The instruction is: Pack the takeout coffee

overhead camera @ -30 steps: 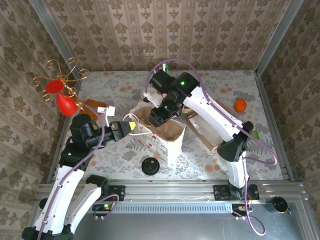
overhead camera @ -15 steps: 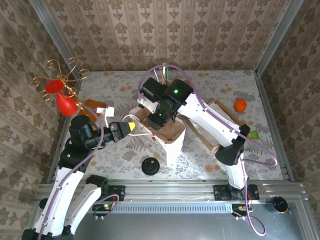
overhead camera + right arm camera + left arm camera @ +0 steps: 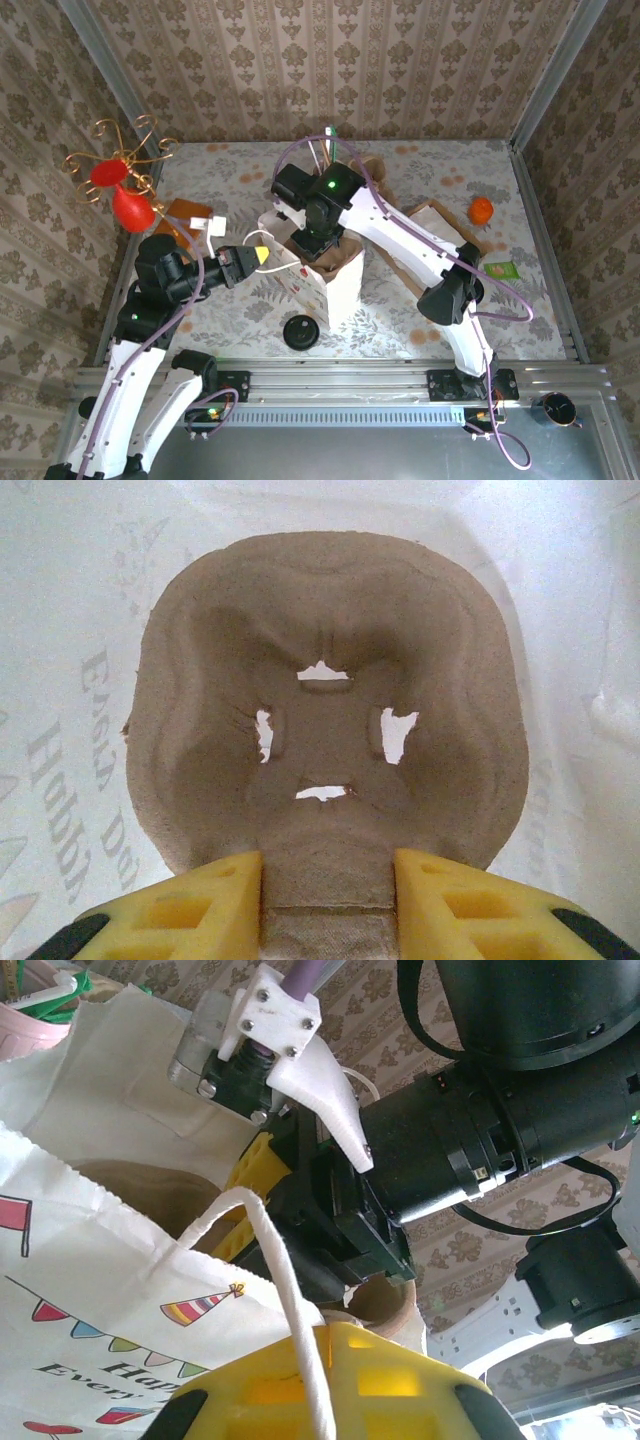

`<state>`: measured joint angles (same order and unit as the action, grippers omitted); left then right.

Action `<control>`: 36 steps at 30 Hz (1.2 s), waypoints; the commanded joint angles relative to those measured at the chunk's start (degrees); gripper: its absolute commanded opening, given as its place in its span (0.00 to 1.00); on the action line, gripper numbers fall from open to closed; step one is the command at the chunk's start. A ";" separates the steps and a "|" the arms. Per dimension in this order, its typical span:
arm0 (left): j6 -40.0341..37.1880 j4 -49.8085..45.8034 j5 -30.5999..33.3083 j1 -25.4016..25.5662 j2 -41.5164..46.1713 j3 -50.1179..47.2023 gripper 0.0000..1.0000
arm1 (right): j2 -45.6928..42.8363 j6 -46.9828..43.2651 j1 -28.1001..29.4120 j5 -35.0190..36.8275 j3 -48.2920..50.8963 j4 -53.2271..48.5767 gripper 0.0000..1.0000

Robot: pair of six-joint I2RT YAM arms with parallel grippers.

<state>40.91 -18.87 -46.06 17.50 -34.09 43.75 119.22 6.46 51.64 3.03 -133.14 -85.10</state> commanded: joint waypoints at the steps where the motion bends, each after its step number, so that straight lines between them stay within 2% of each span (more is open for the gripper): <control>1: 0.46 0.16 -0.24 -0.45 0.69 0.54 0.00 | 0.40 1.70 -0.03 -0.08 -0.10 -0.69 0.37; 13: 1.28 2.70 -0.57 2.68 -0.27 -0.89 0.00 | 0.64 3.00 -0.04 0.26 -0.76 8.28 0.37; 20: 0.24 1.70 -0.06 3.51 -0.74 -0.20 0.00 | 0.75 2.86 -0.09 1.08 -1.14 9.28 0.38; 28: 0.19 0.79 1.68 3.33 -0.48 -0.12 0.00 | -5.36 2.51 -0.10 2.43 14.39 16.35 0.38; 36: 1.36 2.08 1.83 3.07 -0.69 -0.05 0.00 | -5.09 1.10 -0.36 1.22 16.50 16.71 0.38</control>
<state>41.60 -18.41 -44.51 20.60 -34.92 43.35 116.81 8.54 51.53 4.12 -116.55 -69.97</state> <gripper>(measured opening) 0.051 0.378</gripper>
